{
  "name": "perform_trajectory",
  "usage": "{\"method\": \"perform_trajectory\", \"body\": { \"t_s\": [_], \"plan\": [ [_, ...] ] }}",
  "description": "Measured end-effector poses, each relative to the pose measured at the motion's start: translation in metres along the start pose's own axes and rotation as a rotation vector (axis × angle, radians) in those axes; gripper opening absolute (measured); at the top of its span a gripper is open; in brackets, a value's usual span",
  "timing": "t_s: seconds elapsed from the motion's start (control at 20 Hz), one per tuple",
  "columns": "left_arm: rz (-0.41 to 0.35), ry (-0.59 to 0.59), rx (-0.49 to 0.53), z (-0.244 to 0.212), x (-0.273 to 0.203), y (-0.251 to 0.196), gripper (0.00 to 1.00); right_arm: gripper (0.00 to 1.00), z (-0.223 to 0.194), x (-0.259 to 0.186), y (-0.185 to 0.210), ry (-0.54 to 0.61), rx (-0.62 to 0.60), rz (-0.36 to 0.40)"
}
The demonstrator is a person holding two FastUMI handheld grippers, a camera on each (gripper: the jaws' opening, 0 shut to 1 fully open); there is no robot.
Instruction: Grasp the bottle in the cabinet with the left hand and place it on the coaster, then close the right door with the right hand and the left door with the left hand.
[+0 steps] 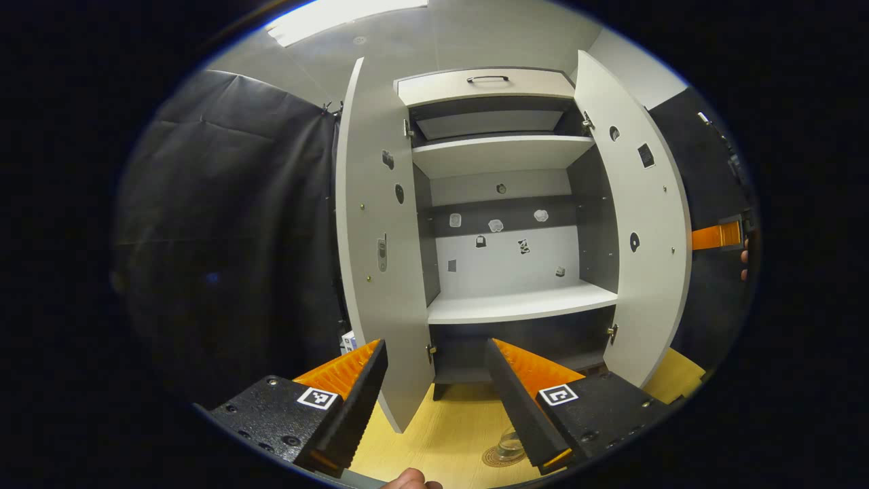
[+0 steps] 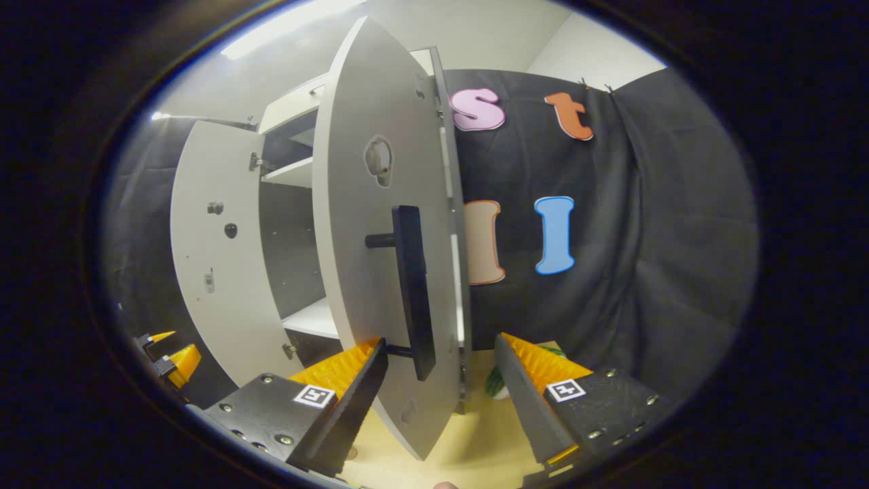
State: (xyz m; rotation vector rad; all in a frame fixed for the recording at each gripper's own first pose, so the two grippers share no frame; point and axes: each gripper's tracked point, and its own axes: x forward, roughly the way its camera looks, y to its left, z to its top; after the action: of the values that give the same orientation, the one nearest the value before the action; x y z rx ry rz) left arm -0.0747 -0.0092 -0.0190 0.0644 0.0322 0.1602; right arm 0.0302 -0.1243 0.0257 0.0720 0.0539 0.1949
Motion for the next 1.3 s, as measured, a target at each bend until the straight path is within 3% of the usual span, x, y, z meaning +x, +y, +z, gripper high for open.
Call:
{"method": "perform_trajectory", "body": {
  "t_s": [0.7,0.9,0.95,1.05,1.3],
  "plan": [
    [0.104,0.011,-0.019,-0.012,0.016,0.072,0.92,0.98,-0.008,0.059,0.085,0.01,0.03,0.117],
    [0.13,0.013,-0.024,-0.014,0.019,0.091,0.92,0.98,-0.009,0.086,0.107,-0.001,-0.004,0.115],
    [0.136,0.012,-0.025,-0.014,0.021,0.097,0.92,0.92,-0.006,0.094,0.112,-0.011,0.002,0.117],
    [0.147,0.016,-0.028,-0.017,0.026,0.106,0.92,1.0,-0.004,0.117,0.119,-0.018,-0.018,0.109],
    [0.161,0.015,-0.056,-0.02,0.037,0.127,0.92,1.0,0.004,0.143,0.13,-0.047,-0.096,0.081]
  ]
}}
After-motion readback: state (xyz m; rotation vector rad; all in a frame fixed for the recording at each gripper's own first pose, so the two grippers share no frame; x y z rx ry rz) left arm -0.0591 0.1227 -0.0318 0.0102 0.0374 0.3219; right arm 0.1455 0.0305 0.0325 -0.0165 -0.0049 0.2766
